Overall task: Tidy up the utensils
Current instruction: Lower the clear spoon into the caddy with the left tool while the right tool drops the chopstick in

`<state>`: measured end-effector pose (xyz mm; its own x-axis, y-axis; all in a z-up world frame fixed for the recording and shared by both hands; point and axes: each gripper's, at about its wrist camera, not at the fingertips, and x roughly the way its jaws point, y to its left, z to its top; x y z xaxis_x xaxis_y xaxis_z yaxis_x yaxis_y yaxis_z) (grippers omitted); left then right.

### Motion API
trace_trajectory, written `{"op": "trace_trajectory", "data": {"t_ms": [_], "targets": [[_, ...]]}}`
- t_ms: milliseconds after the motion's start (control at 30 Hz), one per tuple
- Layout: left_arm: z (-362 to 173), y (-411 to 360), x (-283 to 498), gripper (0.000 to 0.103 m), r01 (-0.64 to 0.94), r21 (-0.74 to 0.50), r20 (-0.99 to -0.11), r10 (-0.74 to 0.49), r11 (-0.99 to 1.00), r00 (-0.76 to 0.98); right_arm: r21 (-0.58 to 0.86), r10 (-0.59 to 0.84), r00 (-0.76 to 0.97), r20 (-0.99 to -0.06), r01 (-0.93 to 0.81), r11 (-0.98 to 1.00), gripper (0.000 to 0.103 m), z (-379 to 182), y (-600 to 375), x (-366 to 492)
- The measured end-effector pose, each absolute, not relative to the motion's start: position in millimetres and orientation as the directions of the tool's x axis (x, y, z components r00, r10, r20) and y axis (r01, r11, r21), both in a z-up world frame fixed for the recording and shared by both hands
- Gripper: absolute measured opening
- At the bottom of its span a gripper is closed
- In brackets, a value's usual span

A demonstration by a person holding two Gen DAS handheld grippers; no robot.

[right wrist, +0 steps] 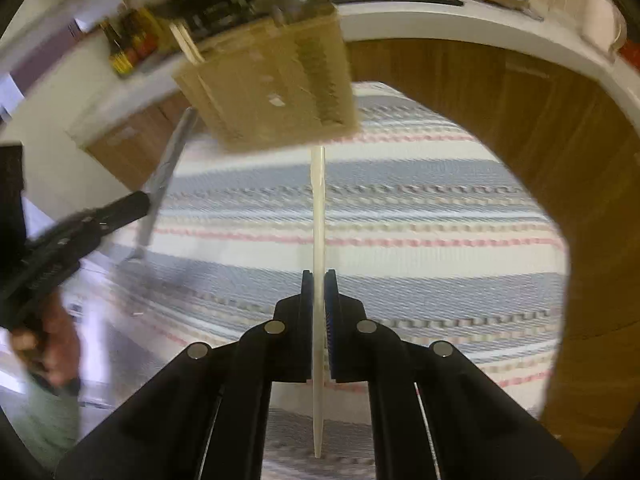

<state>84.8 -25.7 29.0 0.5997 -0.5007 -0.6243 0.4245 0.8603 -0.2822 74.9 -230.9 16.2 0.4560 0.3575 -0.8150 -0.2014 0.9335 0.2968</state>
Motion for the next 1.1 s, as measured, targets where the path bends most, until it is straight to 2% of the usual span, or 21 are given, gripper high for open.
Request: {"op": "trace_trajectory", "data": {"t_ms": [67,267,600,700,933,1100], "targets": [[42.0,-26.0,84.7,0.000,0.440,-0.281,-0.605,-0.513,0.853,0.608,0.370,0.431,0.457,-0.778,-0.221,0.902,0.004,34.0,-234.2,79.4],[85.6,-17.0,92.2,0.000,0.447,-0.268,-0.514,-0.519,0.853,0.682,0.300,0.414,0.597,-0.687,-0.286,0.910,0.004,88.1,-219.7,86.7],[146.5,-1.7,140.9,0.000,0.439,-0.249,-0.262,-0.496,0.863,0.828,0.246,0.379,0.799,-0.467,-0.294,0.924,0.004,149.7,-217.1,146.4],[149.5,0.6,159.3,0.000,0.434,-0.248,-0.181,-0.482,0.866,0.858,0.208,0.341,0.850,-0.402,-0.278,0.938,0.004,153.2,-214.4,169.5],[130.3,-2.6,192.2,0.000,0.347,-0.237,-0.074,-0.373,0.908,0.925,0.133,0.270,0.929,-0.254,-0.243,0.961,0.004,153.0,-213.2,206.1],[110.0,-1.9,213.6,0.000,0.293,-0.233,-0.062,-0.315,0.927,0.947,0.103,0.246,0.949,-0.198,-0.229,0.968,0.004,145.1,-207.4,225.8]]}}
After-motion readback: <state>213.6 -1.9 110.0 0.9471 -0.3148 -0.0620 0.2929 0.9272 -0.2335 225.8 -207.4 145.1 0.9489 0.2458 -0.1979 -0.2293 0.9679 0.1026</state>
